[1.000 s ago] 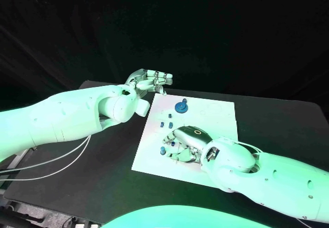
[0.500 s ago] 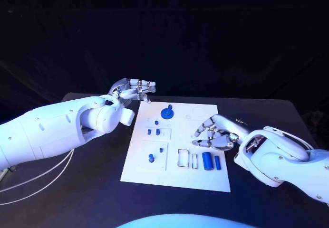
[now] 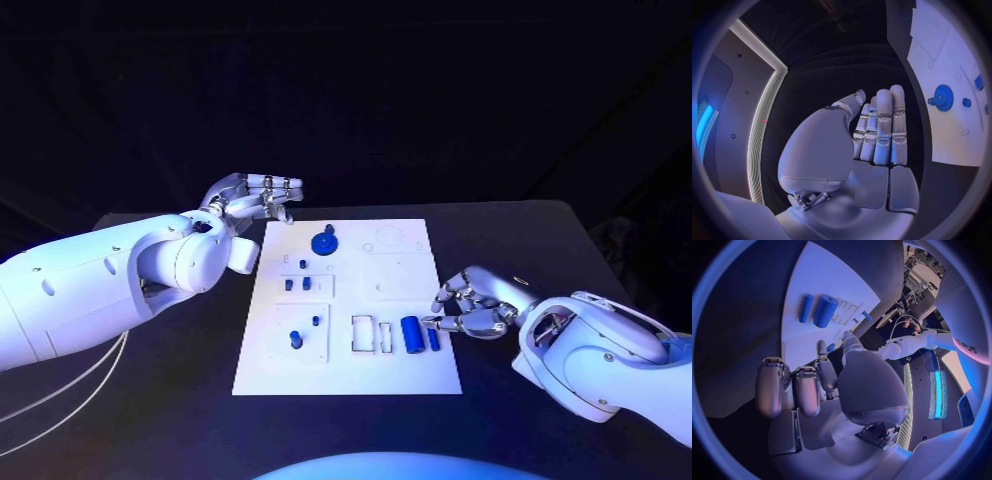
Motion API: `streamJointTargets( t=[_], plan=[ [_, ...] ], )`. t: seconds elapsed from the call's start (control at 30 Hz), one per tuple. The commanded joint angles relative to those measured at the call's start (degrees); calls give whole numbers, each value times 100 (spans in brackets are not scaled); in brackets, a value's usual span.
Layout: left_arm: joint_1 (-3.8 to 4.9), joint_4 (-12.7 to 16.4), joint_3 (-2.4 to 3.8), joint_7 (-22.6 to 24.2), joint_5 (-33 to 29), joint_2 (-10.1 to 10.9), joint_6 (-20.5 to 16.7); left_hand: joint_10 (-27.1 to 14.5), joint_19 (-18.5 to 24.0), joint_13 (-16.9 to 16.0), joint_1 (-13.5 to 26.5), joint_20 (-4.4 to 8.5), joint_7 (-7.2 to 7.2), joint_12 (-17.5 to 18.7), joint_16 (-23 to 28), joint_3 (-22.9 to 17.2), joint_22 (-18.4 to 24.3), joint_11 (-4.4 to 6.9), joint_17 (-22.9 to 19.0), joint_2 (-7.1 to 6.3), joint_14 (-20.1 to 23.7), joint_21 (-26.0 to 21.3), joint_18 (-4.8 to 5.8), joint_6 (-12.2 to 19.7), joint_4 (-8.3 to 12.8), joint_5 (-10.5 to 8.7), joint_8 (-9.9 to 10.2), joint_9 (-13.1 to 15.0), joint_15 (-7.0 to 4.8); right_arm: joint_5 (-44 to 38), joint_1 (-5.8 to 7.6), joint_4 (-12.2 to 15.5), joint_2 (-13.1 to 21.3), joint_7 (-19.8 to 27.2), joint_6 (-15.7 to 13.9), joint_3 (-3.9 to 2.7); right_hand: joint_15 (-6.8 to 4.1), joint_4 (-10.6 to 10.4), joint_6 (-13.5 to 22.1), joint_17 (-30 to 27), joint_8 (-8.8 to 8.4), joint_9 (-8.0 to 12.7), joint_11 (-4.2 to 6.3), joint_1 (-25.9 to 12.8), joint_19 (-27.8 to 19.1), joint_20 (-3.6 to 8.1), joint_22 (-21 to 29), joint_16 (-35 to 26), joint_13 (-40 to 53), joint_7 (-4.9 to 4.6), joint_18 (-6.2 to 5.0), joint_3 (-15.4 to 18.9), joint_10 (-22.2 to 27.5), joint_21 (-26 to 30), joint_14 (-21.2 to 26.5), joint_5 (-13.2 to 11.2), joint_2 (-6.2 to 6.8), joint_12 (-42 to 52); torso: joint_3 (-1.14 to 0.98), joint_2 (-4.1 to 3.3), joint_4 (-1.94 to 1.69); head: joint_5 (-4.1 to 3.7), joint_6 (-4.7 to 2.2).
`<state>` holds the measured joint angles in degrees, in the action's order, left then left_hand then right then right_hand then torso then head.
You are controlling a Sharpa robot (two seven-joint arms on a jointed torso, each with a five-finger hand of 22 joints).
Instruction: Assemble the parts on the task board
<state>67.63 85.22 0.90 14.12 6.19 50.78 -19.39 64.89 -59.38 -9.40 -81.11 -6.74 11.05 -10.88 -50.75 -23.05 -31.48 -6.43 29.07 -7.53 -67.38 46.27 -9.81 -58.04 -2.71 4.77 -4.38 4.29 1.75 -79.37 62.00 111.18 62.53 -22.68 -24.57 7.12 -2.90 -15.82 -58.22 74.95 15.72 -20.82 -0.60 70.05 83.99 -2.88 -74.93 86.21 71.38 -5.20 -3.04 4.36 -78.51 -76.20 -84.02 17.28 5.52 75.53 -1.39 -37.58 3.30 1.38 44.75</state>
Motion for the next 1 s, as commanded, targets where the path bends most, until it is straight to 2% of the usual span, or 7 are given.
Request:
streamJointTargets(
  t=[0.03, 0.17, 0.43, 0.9, 1.0],
  plan=[
    [-2, 12, 1, 26, -20, -3, 111, -28, -32, -6, -43, -10, -5, -28, -18, 3, 7, -3, -5, 4, 30, -20, -76, 25, 34, -12, -31, -8, 4, -439, -73, -29, -85, -502, -78, 3, -5, -45, 40, 789, 35, -38, -32, -11, 129, -35, -1044, 43, 25, -8, 37, 83, -3, -36, -460, 11, -34, 21, 5, 3, -8, -5, 16],
    [-4, 14, -1, 23, -20, 11, 113, -28, -32, -6, -43, -10, -5, -28, -18, 3, 7, -3, -5, 4, 30, -20, -76, 25, 34, -12, -31, -8, 4, -498, -144, -136, -218, -598, -67, 5, -5, -74, 42, 792, 47, -60, -32, -32, 132, -37, -1049, 45, 39, -7, 38, 123, -4, -43, -460, 14, -46, 23, 8, -2, -9, 11, 33],
    [-5, 26, -2, 24, -20, 29, 117, -28, -32, -6, -43, -10, -5, -28, -18, 3, 7, -3, -5, 4, 30, -20, -76, 25, 34, -12, -31, -8, 4, -540, -268, -280, -438, -642, -64, 5, -5, -76, 40, 804, 61, -84, -29, -28, 137, -38, -1057, 51, 53, -3, 41, 145, -5, -56, -462, 36, -80, 23, 7, -2, 16, 67, 57],
    [-5, 48, -3, 21, -20, 52, 128, -31, -32, -8, -31, -11, -3, -33, -20, 9, 8, -5, -7, 4, 31, -21, -75, 27, 30, -15, -34, -8, 7, -605, -428, -562, -770, -690, 55, 5, -9, -67, 34, 810, 87, -126, -24, 8, 139, -37, -1063, 55, 79, 4, 42, 184, -9, -60, -462, 94, -110, 26, 7, -5, 9, 81, 100],
    [-5, 50, -3, 20, -20, 54, 130, -31, -32, -8, -31, -11, -3, -33, -20, 9, 8, -5, -7, 4, 31, -21, -75, 27, 30, -15, -34, -8, 7, -613, -461, -611, -828, -703, 91, 6, -9, -65, 33, 807, 90, -131, -23, 14, 137, -37, -1061, 54, 78, 5, 41, 188, -7, -54, -461, 99, -112, 24, 1, -5, 14, 97, 114]
  ],
)
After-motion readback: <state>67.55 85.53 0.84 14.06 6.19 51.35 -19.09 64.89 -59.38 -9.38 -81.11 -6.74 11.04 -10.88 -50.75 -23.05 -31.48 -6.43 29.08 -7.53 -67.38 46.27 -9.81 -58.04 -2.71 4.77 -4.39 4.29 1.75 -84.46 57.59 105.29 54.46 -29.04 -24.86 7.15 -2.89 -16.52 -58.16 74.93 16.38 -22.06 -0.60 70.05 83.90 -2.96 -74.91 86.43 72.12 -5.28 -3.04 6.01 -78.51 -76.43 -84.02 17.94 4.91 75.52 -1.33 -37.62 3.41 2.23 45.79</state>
